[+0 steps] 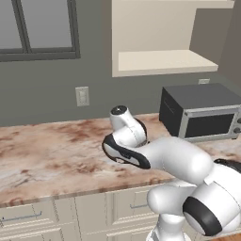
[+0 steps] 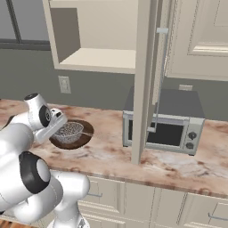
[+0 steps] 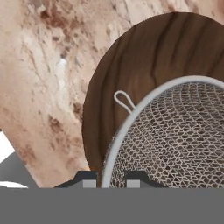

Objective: Open the cabinet and setup a tea strainer by placing it in the bowl upright.

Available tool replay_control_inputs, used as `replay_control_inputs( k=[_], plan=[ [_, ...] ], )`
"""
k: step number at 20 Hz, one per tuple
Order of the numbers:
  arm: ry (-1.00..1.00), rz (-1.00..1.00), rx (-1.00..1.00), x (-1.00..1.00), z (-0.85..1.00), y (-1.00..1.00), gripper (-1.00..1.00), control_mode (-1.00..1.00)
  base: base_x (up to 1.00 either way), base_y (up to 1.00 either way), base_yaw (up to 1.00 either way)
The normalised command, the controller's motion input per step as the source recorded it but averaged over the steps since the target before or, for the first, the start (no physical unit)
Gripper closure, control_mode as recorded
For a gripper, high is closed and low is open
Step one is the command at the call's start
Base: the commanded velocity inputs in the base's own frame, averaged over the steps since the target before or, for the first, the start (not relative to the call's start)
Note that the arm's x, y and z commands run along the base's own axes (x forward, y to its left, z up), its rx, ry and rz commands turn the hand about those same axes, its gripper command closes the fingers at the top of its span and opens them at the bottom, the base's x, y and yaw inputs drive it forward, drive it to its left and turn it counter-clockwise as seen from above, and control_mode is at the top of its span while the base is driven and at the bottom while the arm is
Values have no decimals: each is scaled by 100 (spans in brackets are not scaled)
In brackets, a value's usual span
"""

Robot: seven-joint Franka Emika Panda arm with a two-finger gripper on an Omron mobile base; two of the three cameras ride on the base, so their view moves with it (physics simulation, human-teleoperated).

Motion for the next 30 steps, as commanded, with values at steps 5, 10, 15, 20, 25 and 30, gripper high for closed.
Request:
replay_control_inputs(
  k=[5,10,15,20,25,30],
  plan=[
    [0,0,6,10,-3,0,100,-100,0,0,0],
    [0,0,9,13,0,0,100,-100,0,0,0],
    [0,0,3,16,-11,0,100,-100,0,0,0],
    [0,0,0,19,-22,0,100,-100,0,0,0],
    [0,0,0,18,-22,0,100,-100,0,0,0],
    [0,0,0,19,-14,0,100,-100,0,0,0]
  ],
)
